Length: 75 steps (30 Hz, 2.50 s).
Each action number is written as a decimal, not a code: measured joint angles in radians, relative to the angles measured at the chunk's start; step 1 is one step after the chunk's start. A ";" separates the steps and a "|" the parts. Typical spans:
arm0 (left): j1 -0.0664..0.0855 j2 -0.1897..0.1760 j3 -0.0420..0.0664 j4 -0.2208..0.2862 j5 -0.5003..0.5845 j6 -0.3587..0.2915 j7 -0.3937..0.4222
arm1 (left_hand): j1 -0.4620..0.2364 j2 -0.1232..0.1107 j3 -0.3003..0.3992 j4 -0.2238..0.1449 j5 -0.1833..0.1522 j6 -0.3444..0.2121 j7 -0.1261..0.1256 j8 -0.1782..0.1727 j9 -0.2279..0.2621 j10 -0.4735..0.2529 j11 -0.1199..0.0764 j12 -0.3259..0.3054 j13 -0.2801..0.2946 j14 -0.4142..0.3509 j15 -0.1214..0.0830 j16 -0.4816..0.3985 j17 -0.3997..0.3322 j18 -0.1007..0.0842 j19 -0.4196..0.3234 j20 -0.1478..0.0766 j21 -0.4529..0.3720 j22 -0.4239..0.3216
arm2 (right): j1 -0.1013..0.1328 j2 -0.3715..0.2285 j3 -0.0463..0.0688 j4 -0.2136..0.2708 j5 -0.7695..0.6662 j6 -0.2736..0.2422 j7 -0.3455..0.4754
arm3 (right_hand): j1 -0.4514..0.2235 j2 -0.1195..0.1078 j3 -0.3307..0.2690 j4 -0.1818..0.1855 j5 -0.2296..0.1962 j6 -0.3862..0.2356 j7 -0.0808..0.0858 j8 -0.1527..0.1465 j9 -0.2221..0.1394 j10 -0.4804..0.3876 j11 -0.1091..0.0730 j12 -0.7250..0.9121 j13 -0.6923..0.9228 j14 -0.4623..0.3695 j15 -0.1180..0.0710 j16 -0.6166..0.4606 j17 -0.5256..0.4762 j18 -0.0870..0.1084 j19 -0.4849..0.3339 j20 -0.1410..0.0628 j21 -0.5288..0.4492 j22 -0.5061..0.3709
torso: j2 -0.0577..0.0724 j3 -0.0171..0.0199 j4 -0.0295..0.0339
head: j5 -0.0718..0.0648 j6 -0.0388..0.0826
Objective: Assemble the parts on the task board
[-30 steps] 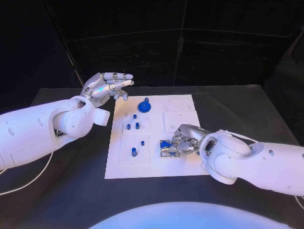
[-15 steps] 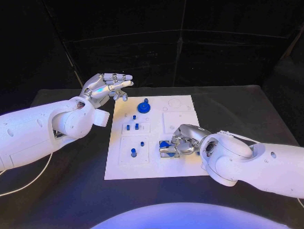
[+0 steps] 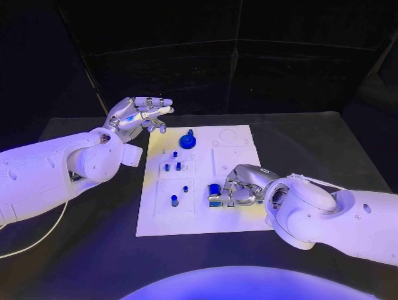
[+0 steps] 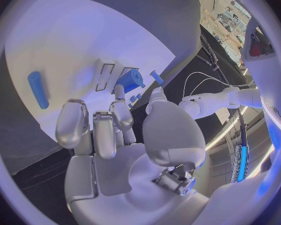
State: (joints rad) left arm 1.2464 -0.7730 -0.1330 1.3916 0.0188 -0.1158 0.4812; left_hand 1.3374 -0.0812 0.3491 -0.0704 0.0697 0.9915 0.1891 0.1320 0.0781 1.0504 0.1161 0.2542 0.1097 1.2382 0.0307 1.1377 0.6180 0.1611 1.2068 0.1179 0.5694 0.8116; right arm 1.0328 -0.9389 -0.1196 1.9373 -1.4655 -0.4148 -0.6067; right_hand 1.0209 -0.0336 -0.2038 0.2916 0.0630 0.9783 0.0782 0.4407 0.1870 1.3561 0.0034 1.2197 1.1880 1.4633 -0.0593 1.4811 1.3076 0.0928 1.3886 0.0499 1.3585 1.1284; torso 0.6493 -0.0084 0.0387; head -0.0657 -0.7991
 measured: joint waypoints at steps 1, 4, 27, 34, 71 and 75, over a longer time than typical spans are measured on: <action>0.000 0.000 0.000 0.000 0.000 0.000 0.000 | 0.000 0.000 0.000 0.000 0.000 0.000 0.000 0.000 0.000 0.000 0.000 0.002 0.000 0.000 0.000 0.000 0.000 0.000 0.000 0.000 0.000 0.000 | 0.000 -0.001 0.000 0.001 -0.001 0.001 0.000 | -0.002 0.003 0.001 -0.001 0.008 0.000 0.000 0.004 0.000 0.000 0.000 0.000 0.001 0.000 0.000 0.000 0.000 0.000 0.000 0.000 0.000 0.000 | 0.000 0.0000 0.0002 | 0.000 0.000; 0.000 0.000 0.000 0.000 0.000 0.000 0.000 | 0.000 0.000 -0.006 0.000 0.000 -0.004 -0.004 0.000 0.000 0.000 0.000 0.006 0.000 0.000 0.000 0.000 -0.001 0.011 0.000 0.000 -0.004 0.000 | 0.000 -0.003 0.000 0.001 -0.005 0.006 0.000 | 0.016 0.021 0.008 -0.002 0.033 0.000 0.000 0.005 0.000 0.000 0.000 0.000 0.004 0.003 -0.003 0.000 0.000 0.000 0.000 0.000 0.000 0.002 | 0.000 -0.0002 0.0012 | -0.001 -0.001; 0.000 -0.001 -0.001 0.000 0.000 0.001 -0.001 | 0.005 0.005 -0.006 0.000 0.000 -0.004 -0.004 0.004 0.000 -0.004 -0.004 0.006 0.001 0.000 0.000 0.004 -0.001 0.010 0.000 0.000 -0.004 -0.001 | 0.000 0.020 0.000 -0.046 -0.016 0.046 0.002 | 0.264 0.081 0.025 -0.081 0.137 0.038 -0.022 0.047 0.021 0.036 -0.021 0.031 0.054 0.004 -0.018 0.000 0.000 0.000 0.011 -0.011 0.004 0.019 | 0.002 -0.0010 0.0018 | -0.004 -0.004; 0.000 -0.003 -0.001 0.000 0.000 0.001 -0.001 | 0.005 0.005 -0.006 0.000 0.000 -0.004 -0.004 0.004 0.000 -0.004 -0.004 0.009 0.001 0.000 0.000 0.004 -0.001 0.010 0.000 0.000 -0.004 -0.001 | 0.000 0.008 0.000 -0.045 -0.015 0.055 0.005 | 0.289 0.072 0.015 -0.101 0.129 0.038 -0.022 0.052 0.025 0.036 -0.021 0.031 0.060 0.004 -0.018 0.000 0.000 0.000 0.007 -0.015 0.004 0.019 | 0.001 -0.0008 0.0012 | -0.004 -0.007; 0.000 -0.010 -0.001 0.002 0.000 0.001 -0.001 | 0.005 0.005 -0.006 0.000 0.000 -0.004 -0.004 0.004 0.000 -0.003 -0.004 0.009 0.000 0.000 0.000 0.004 -0.001 0.009 0.000 0.000 -0.004 -0.001 | 0.001 -0.188 0.001 -0.048 -0.044 -0.019 0.089 | 0.291 0.070 -0.046 -0.095 0.172 -0.019 0.013 -0.019 0.006 0.007 0.007 -0.023 0.018 0.003 -0.003 0.000 0.000 0.000 -0.006 -0.002 -0.005 -0.005 | -0.001 -0.0003 -0.0064 | -0.029 -0.003; 0.000 -0.010 -0.001 0.002 0.000 0.001 -0.001 | 0.005 0.005 -0.006 0.000 0.000 -0.004 -0.004 0.004 0.000 -0.003 -0.004 0.009 0.000 0.000 0.000 0.004 -0.001 0.009 0.000 0.000 -0.004 -0.001 | 0.000 -0.181 0.001 -0.057 -0.055 0.010 0.076 | 0.294 0.067 -0.051 -0.095 0.167 -0.011 0.011 -0.019 0.012 0.007 0.007 -0.023 0.018 0.003 -0.003 0.000 0.000 0.000 -0.005 -0.002 -0.005 -0.007 | -0.001 -0.0004 -0.0064 | -0.028 -0.004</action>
State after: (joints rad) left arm 1.2460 -0.7829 -0.1341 1.3937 0.0188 -0.1150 0.4806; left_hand 1.3422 -0.0765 0.3435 -0.0703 0.0697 0.9879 0.1855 0.1360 0.0781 1.0469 0.1126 0.2634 0.1102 1.2382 0.0306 1.1415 0.6173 0.1696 1.2068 0.1180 0.5657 0.8110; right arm 1.0331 -1.1198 -0.1188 1.8799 -1.5201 -0.4048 -0.5304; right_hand 1.3149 0.0331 -0.2552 0.1963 0.2303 0.9675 0.0891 0.4219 0.1988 1.3630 0.0108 1.1964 1.2059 1.4667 -0.0624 1.4811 1.3079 0.0929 1.3831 0.0481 1.3538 1.1218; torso 0.6487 -0.0088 0.0323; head -0.0936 -0.8029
